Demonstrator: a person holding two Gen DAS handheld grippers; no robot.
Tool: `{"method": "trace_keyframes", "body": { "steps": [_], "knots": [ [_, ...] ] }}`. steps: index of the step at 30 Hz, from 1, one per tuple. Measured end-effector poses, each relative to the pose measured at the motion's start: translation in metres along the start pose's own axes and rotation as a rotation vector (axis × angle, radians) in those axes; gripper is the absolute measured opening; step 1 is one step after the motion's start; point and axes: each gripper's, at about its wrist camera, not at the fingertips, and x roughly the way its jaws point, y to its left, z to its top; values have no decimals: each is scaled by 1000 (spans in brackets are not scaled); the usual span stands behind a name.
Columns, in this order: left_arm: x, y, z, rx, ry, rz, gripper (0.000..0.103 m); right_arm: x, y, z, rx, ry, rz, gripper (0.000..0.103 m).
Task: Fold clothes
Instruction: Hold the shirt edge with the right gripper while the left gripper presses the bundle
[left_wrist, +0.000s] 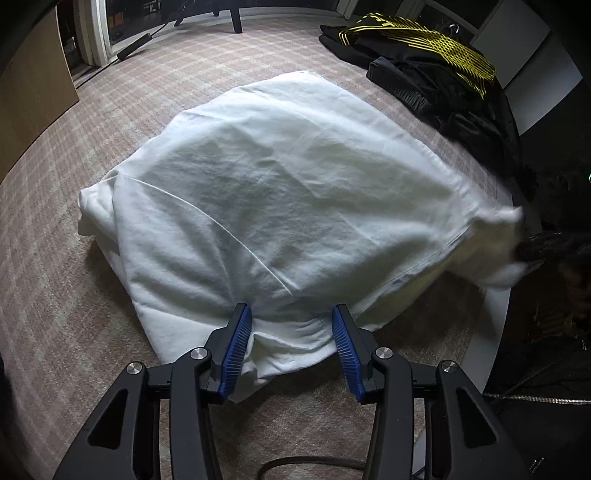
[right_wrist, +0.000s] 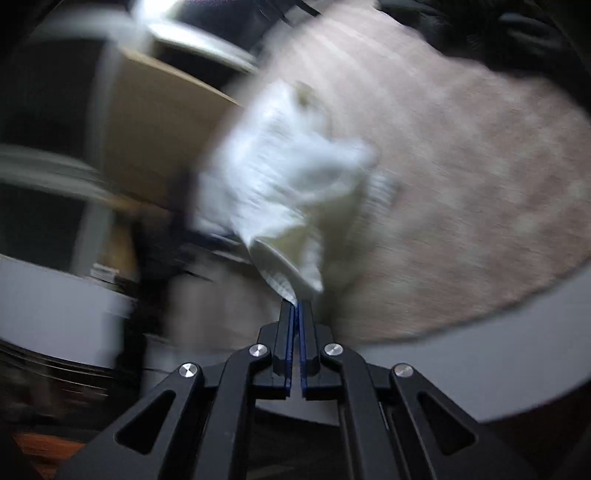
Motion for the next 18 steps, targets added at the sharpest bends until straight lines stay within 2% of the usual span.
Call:
{"method": "trace_keyframes", "body": {
  "steps": [3,4,6,8,9,14,16,17,18],
  "knots": [
    [14,-13,13,13,12,14,44,-4,19,0,-143,-15,-267,7],
    [18,-16,16,16,16,18,45,-9,34,-1,-212,-50,-307,7],
    [19,-20,17,26,20,21,49,-21,62,-2,-351,-121,-385,17],
    [21,-22,19,34,22,23,51,-19,87,-5,-480,-140,-397,33],
    [22,-22,19,40,23,27,51,-14,97,-6,-537,-137,-409,34],
    [25,-24,22,44,21,24,51,22,109,-7,-665,-63,-479,34],
    [20,-20,18,39,17,18,51,37,107,-10,-702,-52,-511,30],
    [19,-19,16,40,17,17,51,43,106,-11,-719,-48,-527,12],
    [18,-18,15,42,17,17,51,43,103,-10,-708,-49,-534,2]
  ]
}}
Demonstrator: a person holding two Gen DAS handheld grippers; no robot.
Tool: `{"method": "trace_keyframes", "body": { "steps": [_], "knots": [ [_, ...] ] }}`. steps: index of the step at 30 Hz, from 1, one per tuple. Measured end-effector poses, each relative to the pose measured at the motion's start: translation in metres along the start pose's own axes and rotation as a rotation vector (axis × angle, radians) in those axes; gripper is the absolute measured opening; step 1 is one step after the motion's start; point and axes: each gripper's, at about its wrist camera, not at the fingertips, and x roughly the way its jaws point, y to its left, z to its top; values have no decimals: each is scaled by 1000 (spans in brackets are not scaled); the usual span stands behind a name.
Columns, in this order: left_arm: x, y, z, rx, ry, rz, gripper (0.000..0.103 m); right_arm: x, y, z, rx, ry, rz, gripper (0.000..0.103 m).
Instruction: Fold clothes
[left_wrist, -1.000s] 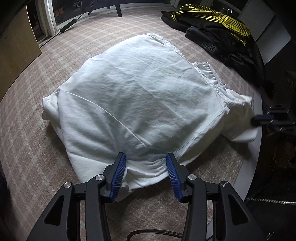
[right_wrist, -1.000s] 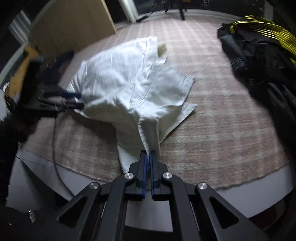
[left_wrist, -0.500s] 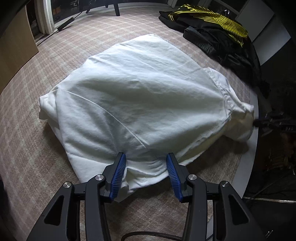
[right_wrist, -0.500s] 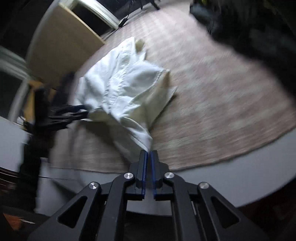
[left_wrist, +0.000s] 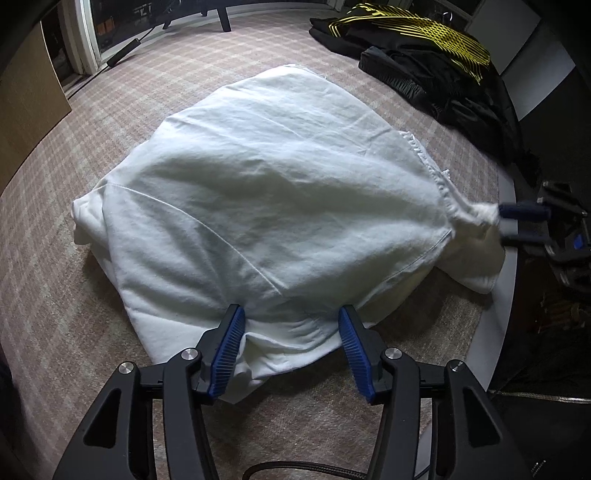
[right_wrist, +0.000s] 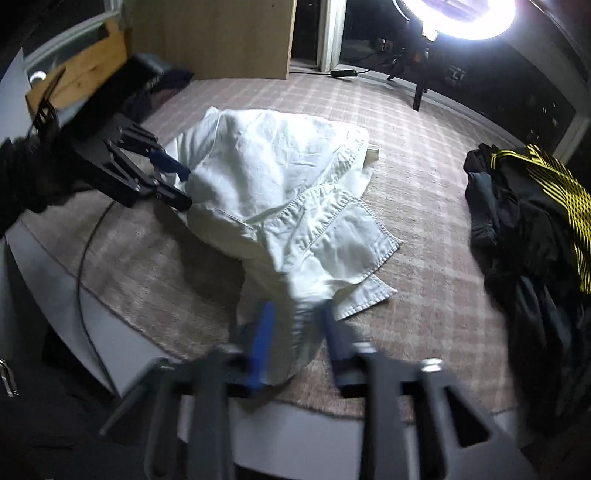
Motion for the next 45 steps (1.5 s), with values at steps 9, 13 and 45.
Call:
{"method": "trace_keyframes", "body": {
  "steps": [9,13,45],
  "knots": [
    [-4,4,-4,6,-4,-13,51,12,-133,-74,830,37,417,2],
    [-13,9,-11,21,13,-8,52,-9,-115,-51,651,-7,268,11],
    [-2,-6,-5,70,43,-2,57,28,-103,-27,573,69,397,31]
  ]
}}
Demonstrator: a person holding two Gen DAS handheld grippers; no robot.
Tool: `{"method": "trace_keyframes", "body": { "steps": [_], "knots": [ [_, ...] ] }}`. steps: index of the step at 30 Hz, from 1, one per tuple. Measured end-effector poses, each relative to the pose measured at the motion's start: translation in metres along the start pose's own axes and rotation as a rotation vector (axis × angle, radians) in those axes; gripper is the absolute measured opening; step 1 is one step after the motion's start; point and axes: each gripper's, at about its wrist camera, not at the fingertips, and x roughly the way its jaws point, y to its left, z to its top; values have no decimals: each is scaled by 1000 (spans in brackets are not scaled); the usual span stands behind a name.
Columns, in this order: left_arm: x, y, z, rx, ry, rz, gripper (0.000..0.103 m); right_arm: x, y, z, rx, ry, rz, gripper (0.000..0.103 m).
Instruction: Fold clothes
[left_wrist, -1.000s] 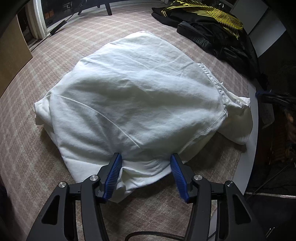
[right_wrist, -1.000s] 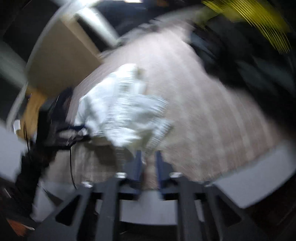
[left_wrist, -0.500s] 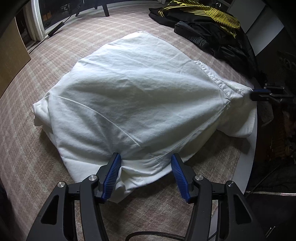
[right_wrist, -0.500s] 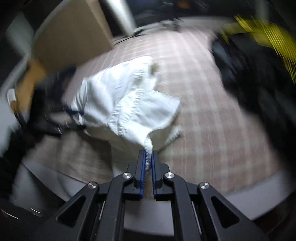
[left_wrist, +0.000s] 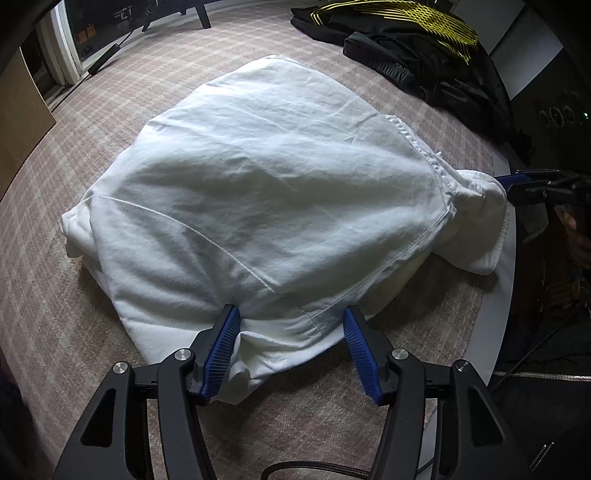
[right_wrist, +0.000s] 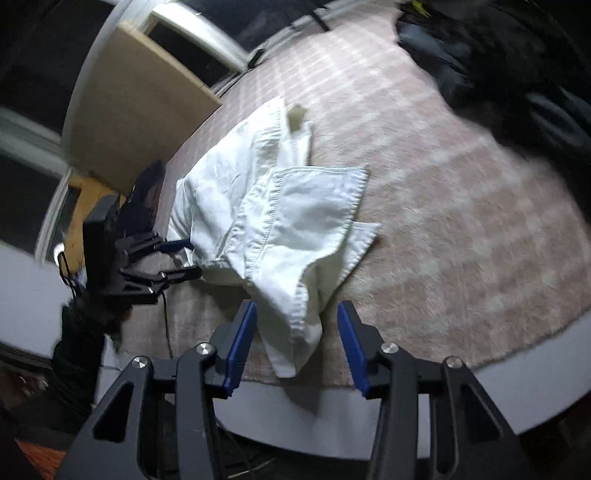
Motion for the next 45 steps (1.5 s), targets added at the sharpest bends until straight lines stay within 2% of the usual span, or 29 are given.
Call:
{"method": "trace_keyframes", "body": {
  "steps": [1,6,9,11,13,17,22,24,25,26,27,29,31,33,36,40,42,44,45],
  "knots": [
    [0,0,0,1,0,0,57,4,-1,0,-14,19,-29,5],
    [1,-2,-1,-2,-7,-5,59,-29,-38,-14,95,-16,-71,4],
    [-1,-7,-1,1,-6,-11,64,-40,-33,-13,88,-33,-103,8],
    [-3,-10,-2,13,2,-2,65,-35,-18,-8,36,-23,-93,31],
    [1,-12,1,25,9,7,65,-26,-4,-5,-22,-8,-54,46],
    [3,-16,4,29,12,14,65,9,-5,-11,8,122,-40,46],
    [3,-15,5,23,9,11,66,0,1,-38,-14,91,14,46],
    [4,-12,6,23,9,7,65,7,8,-34,-65,78,-11,46],
    [4,-12,6,25,11,6,65,13,16,-32,-129,78,-44,32],
    [4,-12,5,26,14,6,65,18,24,-31,-194,79,-78,0],
    [4,-13,6,29,18,6,65,22,34,-28,-275,101,-139,2],
    [4,-12,6,34,22,6,65,10,51,-14,-356,70,-177,1],
    [5,-12,6,33,21,5,66,-31,80,0,-504,-49,-225,1],
    [4,-11,6,28,16,-1,66,-59,105,6,-645,-111,-292,1],
    [5,-10,5,26,10,-8,66,-50,110,-11,-760,-55,-304,2],
    [4,-9,5,17,10,-17,65,10,80,-60,-815,209,-352,2],
    [-2,-7,5,2,21,-4,56,24,69,-76,-820,311,-380,3],
    [-16,-1,4,-28,3,10,55,7,61,-74,-767,345,-328,3],
    [-25,2,4,-46,-15,16,55,-11,61,-63,-720,310,-281,3]
  ]
}}
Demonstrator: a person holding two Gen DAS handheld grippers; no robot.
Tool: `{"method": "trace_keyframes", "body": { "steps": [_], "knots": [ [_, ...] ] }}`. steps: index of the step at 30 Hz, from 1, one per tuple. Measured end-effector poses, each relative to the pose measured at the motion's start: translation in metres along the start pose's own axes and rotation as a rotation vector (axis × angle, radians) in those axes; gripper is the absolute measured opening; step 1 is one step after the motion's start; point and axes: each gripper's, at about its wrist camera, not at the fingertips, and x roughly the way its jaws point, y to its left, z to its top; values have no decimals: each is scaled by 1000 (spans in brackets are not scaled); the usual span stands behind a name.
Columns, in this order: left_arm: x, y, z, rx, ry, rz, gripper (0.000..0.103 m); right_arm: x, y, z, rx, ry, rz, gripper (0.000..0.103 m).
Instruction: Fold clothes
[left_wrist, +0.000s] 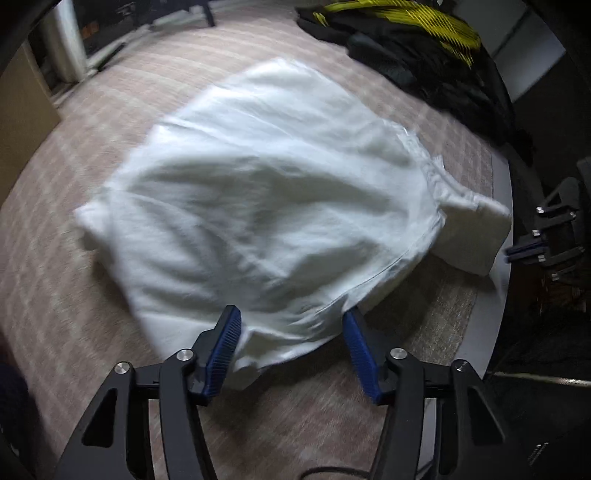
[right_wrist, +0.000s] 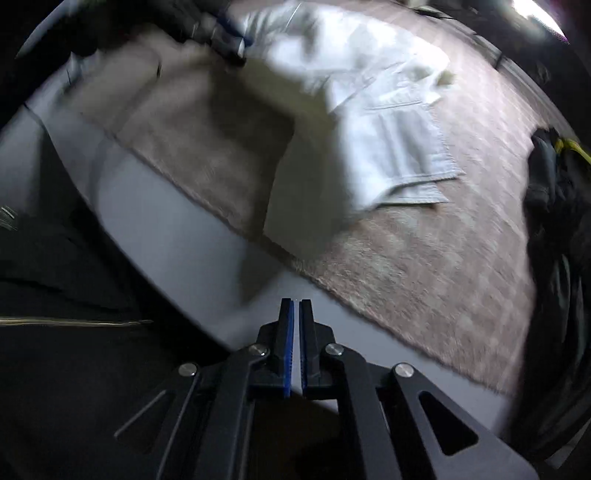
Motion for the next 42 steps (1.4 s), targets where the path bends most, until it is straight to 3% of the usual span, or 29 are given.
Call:
{"method": "trace_keyframes", "body": {
  "steps": [3,6,8,11,13,18,19,20,21,24,29,32,34,36,38,39,42],
  "knots": [
    [-25,8,3,-46,-59,11,55,-47,-36,19,132,-169,76,4],
    [-37,10,14,-65,-107,-13,55,-61,-72,56,217,-324,61,18],
    [-34,-1,25,-53,-118,-9,55,-40,-89,79,228,-323,18,33],
    [-24,-20,48,-29,-139,-66,54,5,-131,96,356,-230,9,34],
    [-15,-36,63,12,-141,-96,54,22,-148,97,429,-213,81,34],
    [21,-64,90,84,-84,-93,54,37,-140,99,324,-169,121,34],
    [26,-65,94,85,-75,-95,54,38,-134,99,289,-154,121,28],
    [29,-66,97,88,-71,-101,54,39,-129,98,254,-138,123,11],
    [30,-65,100,90,-72,-107,54,39,-126,96,238,-111,164,0],
    [31,-66,107,98,-79,-138,54,23,-120,86,187,-117,152,1],
    [50,-80,110,146,-51,-196,54,-1,-142,77,245,-189,165,1],
    [75,-84,105,179,8,-186,54,2,-152,82,260,-185,148,12],
    [73,-80,104,164,7,-199,54,7,-153,93,240,-202,160,12],
    [63,-74,105,132,-7,-192,54,14,-147,102,174,-206,195,19],
    [50,-71,105,126,-25,-189,54,29,-149,111,117,-195,177,45],
    [46,-70,104,127,-31,-189,54,31,-149,113,85,-197,163,47],
    [41,-69,103,128,-29,-187,54,34,-152,126,31,-208,228,48]
  ]
}}
